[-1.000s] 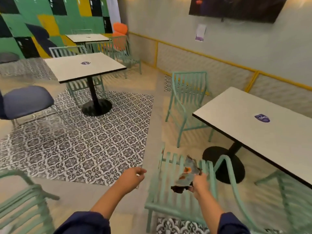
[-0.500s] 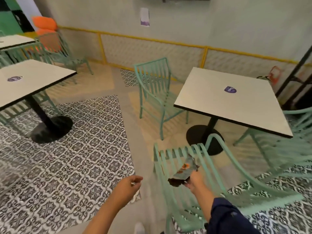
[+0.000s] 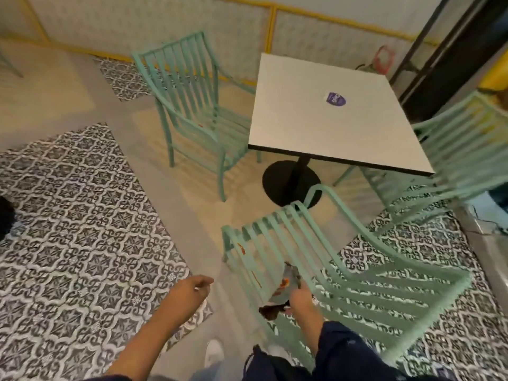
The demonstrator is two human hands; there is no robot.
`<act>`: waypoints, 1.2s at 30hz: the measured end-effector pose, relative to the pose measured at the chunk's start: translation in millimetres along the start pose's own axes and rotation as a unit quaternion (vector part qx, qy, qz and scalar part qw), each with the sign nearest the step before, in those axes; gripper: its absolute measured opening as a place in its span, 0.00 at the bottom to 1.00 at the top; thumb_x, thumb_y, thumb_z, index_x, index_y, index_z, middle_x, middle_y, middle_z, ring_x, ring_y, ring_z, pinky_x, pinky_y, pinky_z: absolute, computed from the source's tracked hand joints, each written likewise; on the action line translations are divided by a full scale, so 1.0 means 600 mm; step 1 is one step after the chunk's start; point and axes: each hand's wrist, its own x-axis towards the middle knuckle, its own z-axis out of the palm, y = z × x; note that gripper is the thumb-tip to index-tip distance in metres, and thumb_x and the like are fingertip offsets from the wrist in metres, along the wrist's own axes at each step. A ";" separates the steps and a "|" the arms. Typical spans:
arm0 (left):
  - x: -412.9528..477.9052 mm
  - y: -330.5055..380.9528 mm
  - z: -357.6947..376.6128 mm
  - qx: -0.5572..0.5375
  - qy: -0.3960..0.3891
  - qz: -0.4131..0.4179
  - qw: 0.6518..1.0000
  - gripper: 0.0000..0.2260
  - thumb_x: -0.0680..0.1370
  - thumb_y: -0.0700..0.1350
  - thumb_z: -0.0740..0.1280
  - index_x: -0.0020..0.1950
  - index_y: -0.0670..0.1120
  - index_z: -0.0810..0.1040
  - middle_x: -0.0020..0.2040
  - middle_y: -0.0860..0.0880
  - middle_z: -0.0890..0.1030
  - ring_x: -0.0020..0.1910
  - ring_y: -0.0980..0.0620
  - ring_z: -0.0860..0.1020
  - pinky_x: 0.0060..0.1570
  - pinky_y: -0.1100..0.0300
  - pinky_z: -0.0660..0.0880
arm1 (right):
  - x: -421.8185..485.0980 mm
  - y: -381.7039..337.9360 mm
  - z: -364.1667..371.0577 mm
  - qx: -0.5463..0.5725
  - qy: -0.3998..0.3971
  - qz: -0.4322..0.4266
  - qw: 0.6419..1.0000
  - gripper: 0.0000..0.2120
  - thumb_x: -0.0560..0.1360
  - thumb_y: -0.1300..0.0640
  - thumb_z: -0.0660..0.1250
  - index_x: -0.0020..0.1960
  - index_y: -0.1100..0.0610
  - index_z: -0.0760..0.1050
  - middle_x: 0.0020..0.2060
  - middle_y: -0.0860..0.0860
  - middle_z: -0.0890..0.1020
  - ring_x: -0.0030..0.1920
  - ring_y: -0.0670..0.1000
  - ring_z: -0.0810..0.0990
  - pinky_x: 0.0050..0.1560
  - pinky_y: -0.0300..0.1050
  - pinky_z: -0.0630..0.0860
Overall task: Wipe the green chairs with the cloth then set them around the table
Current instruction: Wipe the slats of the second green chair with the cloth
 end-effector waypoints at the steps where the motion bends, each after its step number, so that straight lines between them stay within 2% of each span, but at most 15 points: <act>1: 0.015 0.005 -0.007 0.010 -0.017 0.010 1.000 0.09 0.79 0.44 0.62 0.57 0.55 0.77 0.58 0.49 0.80 0.49 0.56 0.78 0.44 0.68 0.71 | -0.002 -0.005 0.000 -0.008 0.003 0.004 1.000 0.15 0.80 0.64 0.56 0.66 0.61 0.63 0.56 0.62 0.75 0.48 0.61 0.76 0.28 0.48 0.75; 5: 0.087 0.030 -0.034 0.047 -0.082 0.036 0.995 0.10 0.79 0.46 0.62 0.58 0.54 0.78 0.58 0.51 0.81 0.51 0.52 0.79 0.44 0.67 0.72 | 0.001 -0.014 0.004 -0.012 0.032 0.004 0.999 0.17 0.80 0.65 0.56 0.67 0.67 0.63 0.59 0.64 0.74 0.43 0.55 0.73 0.18 0.38 0.72; 9: 0.168 0.053 -0.050 0.110 -0.140 0.069 0.982 0.11 0.79 0.45 0.63 0.60 0.50 0.78 0.59 0.49 0.81 0.49 0.55 0.76 0.50 0.64 0.71 | 0.028 0.003 0.027 -0.017 0.092 0.029 0.995 0.17 0.80 0.63 0.55 0.68 0.66 0.65 0.61 0.63 0.76 0.48 0.55 0.76 0.36 0.46 0.79; 10: 0.182 0.055 -0.054 0.126 -0.152 0.072 0.978 0.12 0.79 0.45 0.63 0.61 0.49 0.78 0.60 0.49 0.80 0.49 0.55 0.75 0.50 0.65 0.71 | 0.028 0.003 0.031 -0.032 0.095 0.031 0.994 0.18 0.80 0.63 0.54 0.68 0.65 0.65 0.62 0.62 0.76 0.51 0.56 0.78 0.42 0.43 0.80; 11: 0.204 0.058 -0.057 0.140 -0.170 0.079 0.972 0.12 0.79 0.45 0.63 0.61 0.48 0.78 0.60 0.49 0.80 0.50 0.55 0.75 0.50 0.65 0.70 | 0.027 0.007 0.036 -0.021 0.108 0.036 0.993 0.18 0.80 0.63 0.54 0.69 0.65 0.65 0.63 0.61 0.75 0.56 0.57 0.78 0.42 0.34 0.78; 13: 0.248 0.062 -0.058 0.178 -0.213 0.096 0.956 0.12 0.79 0.44 0.63 0.62 0.47 0.78 0.62 0.48 0.79 0.56 0.52 0.77 0.55 0.63 0.71 | 0.017 0.007 0.045 0.034 0.134 0.029 0.990 0.17 0.80 0.61 0.54 0.68 0.64 0.67 0.63 0.61 0.75 0.62 0.60 0.75 0.32 0.24 0.71; 14: 0.278 0.064 -0.058 0.210 -0.239 0.110 0.942 0.13 0.78 0.43 0.63 0.62 0.46 0.78 0.62 0.48 0.79 0.59 0.51 0.77 0.58 0.61 0.70 | 0.017 0.015 0.057 0.047 0.167 0.044 0.984 0.17 0.80 0.60 0.55 0.67 0.63 0.67 0.63 0.60 0.75 0.63 0.60 0.74 0.33 0.26 0.70; 16: 0.317 0.068 -0.062 0.246 -0.267 0.127 0.923 0.13 0.78 0.42 0.63 0.62 0.45 0.78 0.62 0.47 0.79 0.61 0.50 0.77 0.60 0.62 0.70 | 0.013 0.011 0.072 0.083 0.206 0.046 0.974 0.17 0.80 0.58 0.56 0.67 0.60 0.68 0.63 0.59 0.76 0.63 0.59 0.75 0.47 0.36 0.71; 19: 0.385 0.068 -0.062 0.289 -0.312 0.141 0.894 0.13 0.78 0.41 0.62 0.62 0.45 0.78 0.63 0.46 0.79 0.61 0.49 0.76 0.58 0.62 0.69 | 0.011 0.005 0.107 0.127 0.242 0.040 0.961 0.17 0.79 0.60 0.57 0.68 0.56 0.68 0.62 0.57 0.76 0.60 0.57 0.76 0.57 0.46 0.72; 22: 0.442 0.064 -0.050 0.317 -0.322 0.146 0.880 0.14 0.78 0.42 0.62 0.63 0.45 0.77 0.64 0.46 0.77 0.60 0.47 0.76 0.56 0.60 0.71 | 0.023 0.011 0.133 0.154 0.282 0.037 0.946 0.17 0.80 0.60 0.55 0.68 0.53 0.68 0.56 0.54 0.78 0.50 0.52 0.75 0.50 0.44 0.73; 25: 0.489 0.044 -0.027 0.366 -0.330 0.162 0.855 0.16 0.78 0.43 0.63 0.65 0.46 0.74 0.67 0.45 0.75 0.63 0.46 0.74 0.60 0.59 0.69 | 0.048 0.021 0.165 0.139 0.313 0.068 0.937 0.13 0.81 0.55 0.53 0.61 0.53 0.72 0.46 0.59 0.77 0.41 0.55 0.75 0.38 0.53 0.75; 29: 0.523 0.027 0.013 0.418 -0.340 0.184 0.822 0.20 0.79 0.42 0.61 0.71 0.44 0.67 0.69 0.40 0.71 0.65 0.42 0.73 0.60 0.58 0.70 | 0.075 0.035 0.195 0.125 0.343 0.074 0.928 0.15 0.79 0.58 0.55 0.65 0.50 0.67 0.48 0.50 0.75 0.47 0.51 0.74 0.53 0.51 0.75; 32: 0.542 0.005 0.036 0.420 -0.344 0.183 0.820 0.21 0.78 0.41 0.61 0.71 0.41 0.65 0.70 0.37 0.68 0.66 0.40 0.71 0.63 0.55 0.68 | 0.090 0.034 0.213 0.139 0.375 0.053 0.915 0.17 0.79 0.62 0.54 0.66 0.49 0.66 0.49 0.49 0.74 0.48 0.51 0.73 0.53 0.50 0.73; 34: 0.555 -0.010 0.047 0.436 -0.344 0.185 0.811 0.27 0.77 0.42 0.62 0.74 0.39 0.57 0.73 0.36 0.60 0.72 0.40 0.63 0.70 0.52 0.64 | 0.098 0.038 0.228 0.165 0.396 0.022 0.903 0.16 0.80 0.64 0.52 0.58 0.46 0.69 0.49 0.49 0.76 0.46 0.50 0.74 0.49 0.43 0.72; 36: 0.563 -0.022 0.056 0.465 -0.339 0.185 0.796 0.33 0.77 0.43 0.62 0.76 0.38 0.47 0.76 0.35 0.49 0.76 0.39 0.52 0.74 0.48 0.57 | 0.098 0.036 0.238 0.141 0.438 0.025 0.888 0.14 0.82 0.60 0.51 0.51 0.45 0.73 0.46 0.46 0.78 0.43 0.47 0.75 0.41 0.32 0.73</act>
